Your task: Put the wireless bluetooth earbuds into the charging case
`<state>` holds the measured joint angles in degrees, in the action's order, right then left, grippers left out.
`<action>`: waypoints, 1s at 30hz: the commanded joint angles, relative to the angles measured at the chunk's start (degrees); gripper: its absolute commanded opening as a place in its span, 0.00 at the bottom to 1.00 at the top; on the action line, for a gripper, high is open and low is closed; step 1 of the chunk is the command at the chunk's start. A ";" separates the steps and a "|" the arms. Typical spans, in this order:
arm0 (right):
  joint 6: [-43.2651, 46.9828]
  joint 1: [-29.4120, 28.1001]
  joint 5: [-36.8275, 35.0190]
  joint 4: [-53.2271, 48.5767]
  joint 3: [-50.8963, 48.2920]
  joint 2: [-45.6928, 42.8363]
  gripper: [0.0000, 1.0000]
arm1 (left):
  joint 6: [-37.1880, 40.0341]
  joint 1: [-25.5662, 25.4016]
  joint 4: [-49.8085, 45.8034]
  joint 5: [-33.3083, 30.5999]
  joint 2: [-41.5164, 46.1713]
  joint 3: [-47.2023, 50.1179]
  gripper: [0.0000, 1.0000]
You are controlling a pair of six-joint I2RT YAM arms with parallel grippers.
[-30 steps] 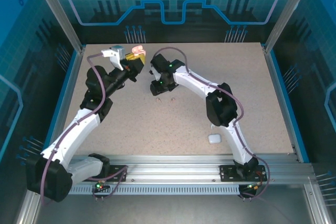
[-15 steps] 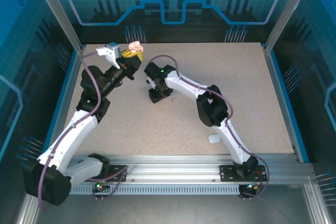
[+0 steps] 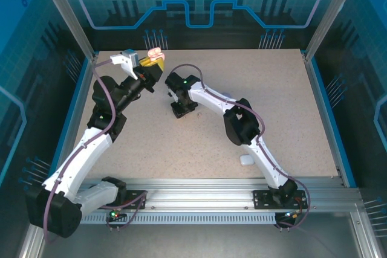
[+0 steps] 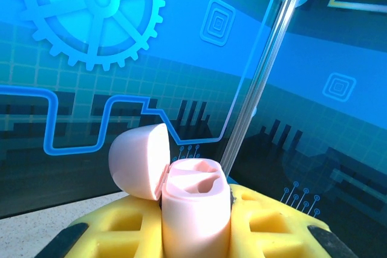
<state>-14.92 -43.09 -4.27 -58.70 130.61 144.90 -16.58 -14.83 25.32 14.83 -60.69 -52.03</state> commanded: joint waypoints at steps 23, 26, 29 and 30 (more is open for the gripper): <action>0.77 -1.73 -2.48 -3.97 3.44 1.83 0.19 | -0.82 0.02 -0.70 1.40 0.49 -1.70 0.00; -0.13 -1.72 -2.74 -3.07 2.70 -0.28 0.16 | -0.74 -0.02 -1.01 1.36 0.48 -1.67 0.00; -1.22 -1.73 -3.86 -0.23 -0.40 -4.20 0.15 | -0.63 -0.02 -1.32 1.51 0.55 -1.85 0.00; -1.63 -1.67 -4.27 0.69 -1.45 -5.53 0.14 | -0.54 -0.02 -1.33 1.67 0.57 -1.93 0.00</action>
<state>-14.90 -43.94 -7.46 -59.55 130.87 144.79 -16.62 -14.83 23.83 15.27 -60.69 -52.05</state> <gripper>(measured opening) 0.154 0.221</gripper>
